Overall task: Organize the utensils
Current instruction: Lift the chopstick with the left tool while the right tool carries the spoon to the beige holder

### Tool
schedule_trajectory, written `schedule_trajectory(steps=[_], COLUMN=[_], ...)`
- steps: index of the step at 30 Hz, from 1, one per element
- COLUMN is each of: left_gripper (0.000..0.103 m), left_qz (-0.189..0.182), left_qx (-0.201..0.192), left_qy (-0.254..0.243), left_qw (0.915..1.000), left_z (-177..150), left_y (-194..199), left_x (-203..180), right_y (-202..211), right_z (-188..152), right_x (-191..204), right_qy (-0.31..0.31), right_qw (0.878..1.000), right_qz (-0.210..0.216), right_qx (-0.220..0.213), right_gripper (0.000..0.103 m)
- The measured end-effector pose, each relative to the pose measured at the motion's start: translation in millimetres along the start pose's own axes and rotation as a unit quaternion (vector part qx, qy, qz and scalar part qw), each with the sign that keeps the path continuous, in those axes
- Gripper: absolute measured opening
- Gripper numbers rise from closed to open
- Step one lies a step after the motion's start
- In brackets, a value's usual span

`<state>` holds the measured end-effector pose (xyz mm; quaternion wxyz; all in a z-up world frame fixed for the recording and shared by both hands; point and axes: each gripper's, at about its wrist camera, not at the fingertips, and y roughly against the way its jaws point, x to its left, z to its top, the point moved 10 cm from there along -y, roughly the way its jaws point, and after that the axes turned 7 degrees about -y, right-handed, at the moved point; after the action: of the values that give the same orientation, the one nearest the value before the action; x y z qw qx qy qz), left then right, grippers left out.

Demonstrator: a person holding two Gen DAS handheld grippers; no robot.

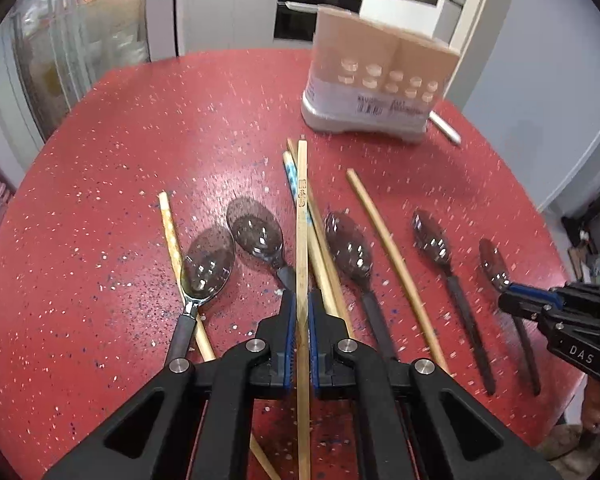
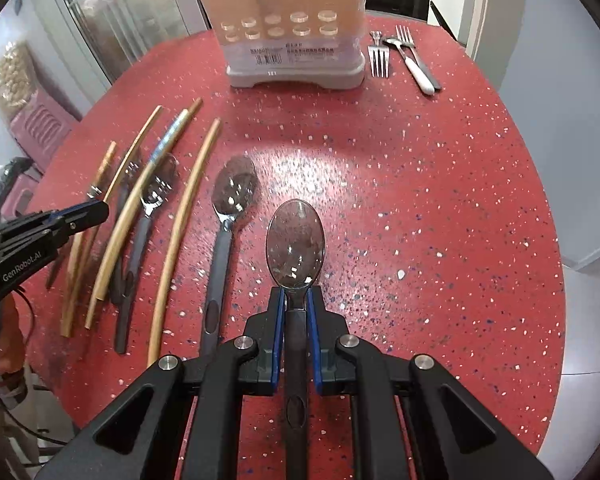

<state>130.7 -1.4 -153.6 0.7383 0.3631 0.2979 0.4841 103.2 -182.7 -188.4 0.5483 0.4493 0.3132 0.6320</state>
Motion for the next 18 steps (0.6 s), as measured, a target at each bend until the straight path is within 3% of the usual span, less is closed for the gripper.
schedule_trajectory(steps=[11, 18], left_gripper=[0.031, 0.031], left_qz=[-0.01, -0.014], left_qx=[-0.101, -0.162], left_qy=[0.03, 0.046], left_qw=[0.9944, 0.9856], left_z=[47, 107], left_y=[61, 90], left_x=[-3, -1], right_y=[53, 80], right_z=[43, 91], right_x=[3, 6], right_qy=[-0.016, -0.01], right_qw=[0.995, 0.989], right_qz=[0.067, 0.093], right_qx=[-0.072, -0.11], right_gripper=[0.012, 0.012])
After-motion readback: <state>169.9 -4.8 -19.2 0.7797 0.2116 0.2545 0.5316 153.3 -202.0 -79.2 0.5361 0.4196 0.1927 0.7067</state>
